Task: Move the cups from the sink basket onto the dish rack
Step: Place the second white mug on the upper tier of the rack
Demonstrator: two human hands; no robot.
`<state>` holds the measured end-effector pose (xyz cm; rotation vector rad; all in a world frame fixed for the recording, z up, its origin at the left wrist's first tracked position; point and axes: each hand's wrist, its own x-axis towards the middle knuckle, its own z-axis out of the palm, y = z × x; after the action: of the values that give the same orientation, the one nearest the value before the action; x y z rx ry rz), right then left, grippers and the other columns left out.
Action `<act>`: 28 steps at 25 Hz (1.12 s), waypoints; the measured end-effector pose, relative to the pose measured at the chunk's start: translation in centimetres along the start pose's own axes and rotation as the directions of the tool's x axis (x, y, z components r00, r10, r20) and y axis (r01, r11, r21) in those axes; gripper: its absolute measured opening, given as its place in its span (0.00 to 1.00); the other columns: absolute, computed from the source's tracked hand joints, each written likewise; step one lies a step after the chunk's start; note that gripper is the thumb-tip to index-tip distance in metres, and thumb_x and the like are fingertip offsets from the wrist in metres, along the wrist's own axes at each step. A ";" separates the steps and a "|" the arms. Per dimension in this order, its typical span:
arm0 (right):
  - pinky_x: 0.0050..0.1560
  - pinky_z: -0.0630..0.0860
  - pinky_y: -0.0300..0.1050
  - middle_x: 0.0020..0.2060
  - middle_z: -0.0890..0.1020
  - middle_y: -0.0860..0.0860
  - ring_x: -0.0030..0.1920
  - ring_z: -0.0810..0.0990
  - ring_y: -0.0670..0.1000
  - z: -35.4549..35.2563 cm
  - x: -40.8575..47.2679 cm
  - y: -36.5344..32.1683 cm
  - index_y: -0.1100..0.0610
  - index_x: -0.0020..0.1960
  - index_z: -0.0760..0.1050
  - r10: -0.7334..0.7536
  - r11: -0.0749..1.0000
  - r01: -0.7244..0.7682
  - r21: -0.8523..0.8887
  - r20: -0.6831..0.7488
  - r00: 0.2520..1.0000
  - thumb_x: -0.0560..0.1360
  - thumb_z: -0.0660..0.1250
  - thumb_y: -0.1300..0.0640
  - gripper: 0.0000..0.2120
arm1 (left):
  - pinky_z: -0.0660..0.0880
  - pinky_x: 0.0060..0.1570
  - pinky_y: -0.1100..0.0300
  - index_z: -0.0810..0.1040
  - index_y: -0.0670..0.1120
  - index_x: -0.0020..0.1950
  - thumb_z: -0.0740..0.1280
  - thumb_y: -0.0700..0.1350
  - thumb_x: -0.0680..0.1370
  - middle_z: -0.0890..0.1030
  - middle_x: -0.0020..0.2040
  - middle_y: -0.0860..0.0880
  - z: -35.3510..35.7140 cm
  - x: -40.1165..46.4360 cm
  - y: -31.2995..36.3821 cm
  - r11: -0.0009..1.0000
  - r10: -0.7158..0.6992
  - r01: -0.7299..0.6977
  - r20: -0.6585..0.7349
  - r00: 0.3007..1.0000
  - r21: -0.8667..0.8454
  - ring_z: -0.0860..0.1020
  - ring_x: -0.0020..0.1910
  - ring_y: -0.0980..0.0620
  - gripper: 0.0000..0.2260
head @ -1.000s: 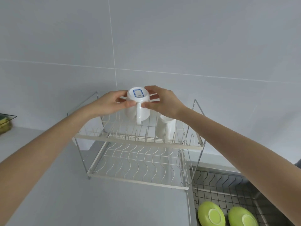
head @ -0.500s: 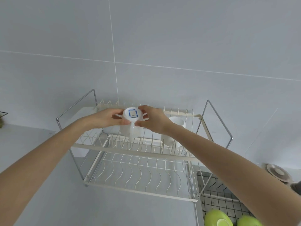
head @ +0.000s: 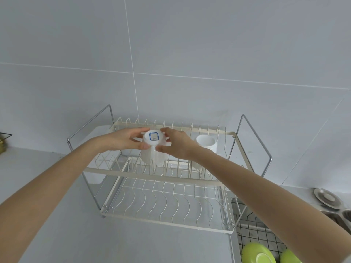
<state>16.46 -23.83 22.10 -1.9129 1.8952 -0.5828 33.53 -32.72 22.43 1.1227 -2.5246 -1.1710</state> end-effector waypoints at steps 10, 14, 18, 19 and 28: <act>0.72 0.56 0.49 0.74 0.60 0.54 0.74 0.56 0.53 -5.3 -6.3 0.0 0.56 0.74 0.54 -0.080 0.940 0.062 -0.337 -0.040 0.996 0.77 0.60 0.51 0.29 | 0.56 0.68 0.62 0.54 0.48 0.73 0.61 0.54 0.76 0.58 0.75 0.49 0.6 -3.6 7.6 0.836 0.107 -0.020 -0.127 0.986 0.549 0.59 0.73 0.51 0.29; 0.74 0.52 0.50 0.75 0.56 0.54 0.75 0.52 0.53 -7.9 -10.7 0.7 0.55 0.74 0.53 -0.063 0.911 0.017 -0.412 -0.097 0.993 0.77 0.60 0.50 0.30 | 0.56 0.71 0.57 0.51 0.49 0.74 0.60 0.53 0.76 0.56 0.76 0.49 2.3 -5.5 11.6 0.768 0.208 -0.071 -0.144 0.967 0.637 0.58 0.73 0.50 0.29; 0.74 0.51 0.51 0.75 0.56 0.54 0.75 0.52 0.54 -9.9 -15.3 2.0 0.54 0.74 0.52 -0.045 0.896 -0.036 -0.442 -0.171 0.984 0.76 0.60 0.50 0.30 | 0.56 0.73 0.53 0.49 0.50 0.74 0.58 0.53 0.76 0.53 0.76 0.50 5.0 -6.3 15.0 0.709 0.274 -0.102 -0.140 0.951 0.697 0.54 0.74 0.51 0.29; 0.74 0.51 0.51 0.75 0.56 0.54 0.75 0.51 0.54 -10.2 -16.1 2.5 0.53 0.74 0.52 -0.032 0.896 -0.052 -0.442 -0.180 0.983 0.76 0.60 0.50 0.30 | 0.55 0.73 0.52 0.49 0.50 0.74 0.58 0.54 0.76 0.53 0.76 0.50 5.6 -6.3 15.6 0.703 0.277 -0.111 -0.127 0.952 0.703 0.54 0.74 0.51 0.30; 0.75 0.49 0.52 0.76 0.54 0.53 0.76 0.49 0.54 -13.6 -23.6 8.4 0.53 0.74 0.53 0.075 0.877 -0.158 -0.454 -0.195 0.978 0.76 0.60 0.49 0.30 | 0.53 0.72 0.52 0.47 0.50 0.74 0.57 0.56 0.77 0.51 0.77 0.47 13.3 -5.8 22.5 0.655 0.294 -0.157 -0.058 0.954 0.739 0.49 0.75 0.48 0.30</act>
<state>1.99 -0.06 28.41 -2.0584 2.4217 -0.2715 19.36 -11.37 30.21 0.9055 -2.9309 0.0652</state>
